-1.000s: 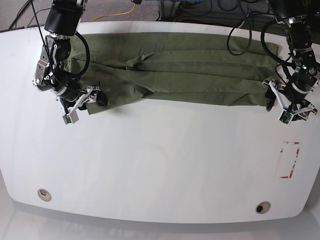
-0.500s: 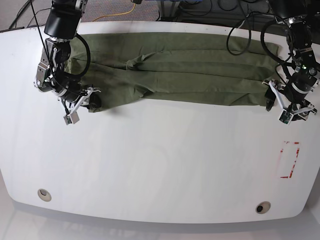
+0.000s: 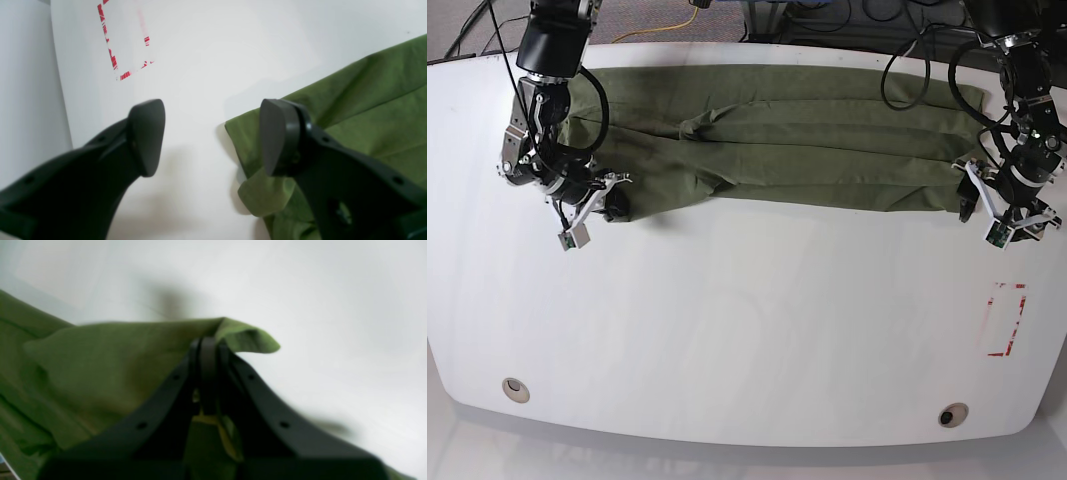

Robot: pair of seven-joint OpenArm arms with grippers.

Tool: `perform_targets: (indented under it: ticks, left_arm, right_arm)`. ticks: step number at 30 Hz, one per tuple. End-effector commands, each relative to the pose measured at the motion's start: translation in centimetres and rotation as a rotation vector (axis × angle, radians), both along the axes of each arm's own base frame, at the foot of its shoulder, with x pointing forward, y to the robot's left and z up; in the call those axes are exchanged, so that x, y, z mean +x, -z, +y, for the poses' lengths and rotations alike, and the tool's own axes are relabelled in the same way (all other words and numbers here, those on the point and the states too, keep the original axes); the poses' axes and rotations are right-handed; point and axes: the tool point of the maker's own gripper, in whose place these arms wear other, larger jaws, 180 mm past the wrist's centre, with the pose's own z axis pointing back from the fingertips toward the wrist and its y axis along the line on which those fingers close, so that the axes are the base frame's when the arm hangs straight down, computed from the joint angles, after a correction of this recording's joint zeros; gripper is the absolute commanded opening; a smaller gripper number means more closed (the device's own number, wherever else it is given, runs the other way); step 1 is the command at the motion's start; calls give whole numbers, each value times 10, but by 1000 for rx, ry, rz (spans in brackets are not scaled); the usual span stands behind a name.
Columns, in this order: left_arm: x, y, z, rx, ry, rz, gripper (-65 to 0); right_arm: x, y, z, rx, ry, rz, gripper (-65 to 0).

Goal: Layout the t-shirt on the table in an organized manner, then fold the t-shirt properly
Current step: 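Move the open right gripper along the shirt edge toward the hem, then grasp the shirt end with the right gripper and pull it outward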

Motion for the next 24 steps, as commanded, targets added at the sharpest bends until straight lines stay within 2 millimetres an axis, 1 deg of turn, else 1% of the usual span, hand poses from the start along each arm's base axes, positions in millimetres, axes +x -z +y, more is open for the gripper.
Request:
perform_targets:
  ticks: [1,5,8,15,19,24]
  left_arm:
    - [6,-13,2,10,5,-41,-235]
    - [6,-13,2,10,5,-41,-235]
    - [6,-11,3,9,2,-35,-235]
    - [3,-1,7,-4,-9,-7,-235]
    - [3,0,7,-5,-10,-5,-235]
    - [3,2,7,-8,-12,-1,-235]
  right_arm:
    - [18,-33,-2,-17,-19,-109,-650]
    - [15,-45,-1,-55,-47,-119,-650]
    - [17,-62,10,-39,-72,-162,-650]
    - [3,-89,32,50,-123,-218,-650]
    - [-13,-104,43,92,-166,-243,-650]
    - [-35,-114,60,144,-219,-246,-650]
